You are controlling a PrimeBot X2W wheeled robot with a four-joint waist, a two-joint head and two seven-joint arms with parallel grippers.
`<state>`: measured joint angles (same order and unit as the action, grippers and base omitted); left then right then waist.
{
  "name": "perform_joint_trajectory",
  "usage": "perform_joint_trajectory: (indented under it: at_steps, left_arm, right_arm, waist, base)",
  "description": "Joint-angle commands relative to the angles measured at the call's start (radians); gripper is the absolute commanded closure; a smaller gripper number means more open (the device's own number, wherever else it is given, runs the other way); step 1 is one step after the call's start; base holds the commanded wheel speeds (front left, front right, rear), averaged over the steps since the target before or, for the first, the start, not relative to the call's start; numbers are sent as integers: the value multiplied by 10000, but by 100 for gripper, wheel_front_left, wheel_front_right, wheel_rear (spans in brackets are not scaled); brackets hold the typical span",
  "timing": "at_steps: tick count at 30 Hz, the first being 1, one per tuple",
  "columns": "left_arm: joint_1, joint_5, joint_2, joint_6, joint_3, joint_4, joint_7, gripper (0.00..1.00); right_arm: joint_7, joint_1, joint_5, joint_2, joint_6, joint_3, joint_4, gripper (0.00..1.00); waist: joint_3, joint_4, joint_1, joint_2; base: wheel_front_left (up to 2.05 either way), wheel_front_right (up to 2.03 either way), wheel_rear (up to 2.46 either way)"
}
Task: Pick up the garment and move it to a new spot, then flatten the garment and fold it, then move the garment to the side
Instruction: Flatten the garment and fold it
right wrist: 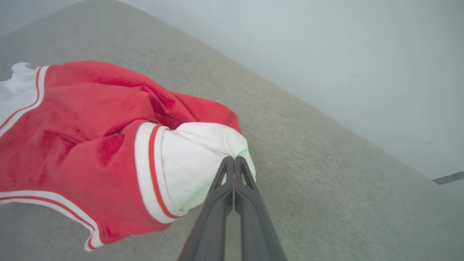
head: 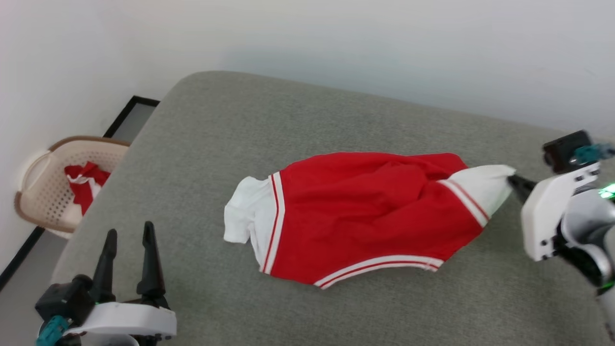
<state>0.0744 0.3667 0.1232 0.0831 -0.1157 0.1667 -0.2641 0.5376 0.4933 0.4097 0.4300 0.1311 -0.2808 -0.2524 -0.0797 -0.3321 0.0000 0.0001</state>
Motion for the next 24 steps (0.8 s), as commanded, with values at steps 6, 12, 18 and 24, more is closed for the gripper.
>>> perform_joint_trajectory:
  at_steps: [6,12,18,24]
  left_arm:
    - [-157,-180,-109,136,-258,-32,2,0]
    - [-152,-278,-146,245,-369,13,2,0]
    - [-57,-369,-119,319,-374,153,2,0]
    - [55,-380,-45,371,-349,262,2,0]
  right_arm:
    - [901,-640,114,791,-6,807,789,100]
    - [1299,-2036,2,1011,-6,1912,1300,100]
    - [1055,-3471,-312,661,-6,3084,1150,100]
    - [337,-4074,-347,248,-8,3248,284,100]
  waist:
    - [50,561,0,-1]
    - [28,985,0,-1]
    - [-5,1321,0,-1]
    - [-36,1543,0,-1]
  base:
    - [0,0,0]
    - [0,0,0]
    - [0,0,0]
    - [0,0,0]
